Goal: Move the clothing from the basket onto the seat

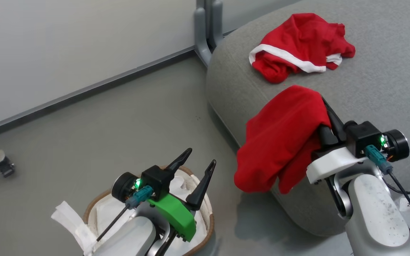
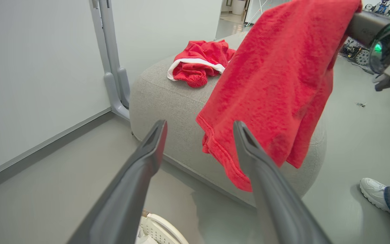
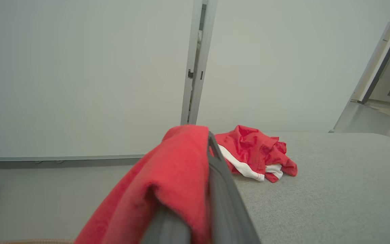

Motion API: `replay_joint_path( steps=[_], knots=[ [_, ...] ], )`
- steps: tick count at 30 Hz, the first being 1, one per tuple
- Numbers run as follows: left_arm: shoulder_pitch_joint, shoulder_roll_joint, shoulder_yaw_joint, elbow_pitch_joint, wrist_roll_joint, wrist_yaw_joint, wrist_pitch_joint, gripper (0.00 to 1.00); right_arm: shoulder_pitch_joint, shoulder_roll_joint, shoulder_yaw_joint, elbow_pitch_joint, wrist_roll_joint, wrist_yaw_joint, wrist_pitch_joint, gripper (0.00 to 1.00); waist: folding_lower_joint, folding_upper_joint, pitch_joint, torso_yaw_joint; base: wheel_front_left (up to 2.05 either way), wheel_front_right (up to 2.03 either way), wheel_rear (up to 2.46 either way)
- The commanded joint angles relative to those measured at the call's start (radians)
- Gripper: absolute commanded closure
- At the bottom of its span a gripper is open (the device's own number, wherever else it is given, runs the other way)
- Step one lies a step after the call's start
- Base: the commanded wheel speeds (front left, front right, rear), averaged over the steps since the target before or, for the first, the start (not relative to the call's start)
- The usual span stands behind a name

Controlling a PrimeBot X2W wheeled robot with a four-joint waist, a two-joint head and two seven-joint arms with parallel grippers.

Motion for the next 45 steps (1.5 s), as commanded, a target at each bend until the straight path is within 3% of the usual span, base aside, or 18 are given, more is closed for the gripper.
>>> replay_joint_path(
  steps=[1,12,20,24,30,37,41,45],
  knots=[
    [-0.018,0.0,-0.005,0.004,0.013,-0.006,0.001,0.0,0.01,-0.002,-0.003,-0.001,0.004,-0.001,-0.001,1.0,0.0,-0.0001,0.055,-0.073,0.0,0.0,0.0],
    [-0.058,0.003,-0.022,0.009,0.033,-0.006,0.007,0.0,-0.009,-0.003,-0.037,0.004,0.004,-0.001,-0.006,1.0,0.0,-0.0001,0.11,-0.061,0.0,0.0,0.0],
    [-0.102,0.025,-0.013,-0.026,0.061,0.013,0.004,0.0,-0.2,-0.025,-0.101,0.0,-0.004,-0.001,0.021,1.0,0.0,-0.0001,0.2,0.005,0.0,0.0,0.0],
    [-0.13,0.035,-0.017,-0.049,0.082,0.02,0.011,0.0,-0.368,-0.097,-0.128,0.025,0.012,-0.001,0.072,1.0,0.0,-0.0001,0.254,0.052,0.0,0.0,0.0],
    [-0.184,0.049,-0.029,-0.092,0.115,0.03,0.032,0.0,-0.675,-0.307,-0.208,0.145,0.033,-0.001,0.181,1.0,0.0,-0.0001,0.357,0.163,0.0,0.0,0.0],
    [-0.247,0.041,-0.038,-0.141,0.155,0.038,0.041,0.0,-0.851,-0.556,-0.289,0.285,-0.002,-0.001,0.255,1.0,0.0,-0.0001,0.465,0.29,0.0,0.0,0.0],
    [-0.266,0.05,-0.04,-0.158,0.163,0.043,0.046,0.0,-0.854,-0.585,-0.361,0.384,-0.017,-0.001,0.234,1.0,0.0,-0.0001,0.517,0.309,0.0,0.0,0.0],
    [-0.269,0.06,-0.039,-0.166,0.167,0.05,0.047,0.0,-0.797,-0.522,-0.426,0.483,-0.035,-0.001,0.166,1.0,0.0,-0.0001,0.555,0.299,0.0,0.0,0.0]
  ],
)
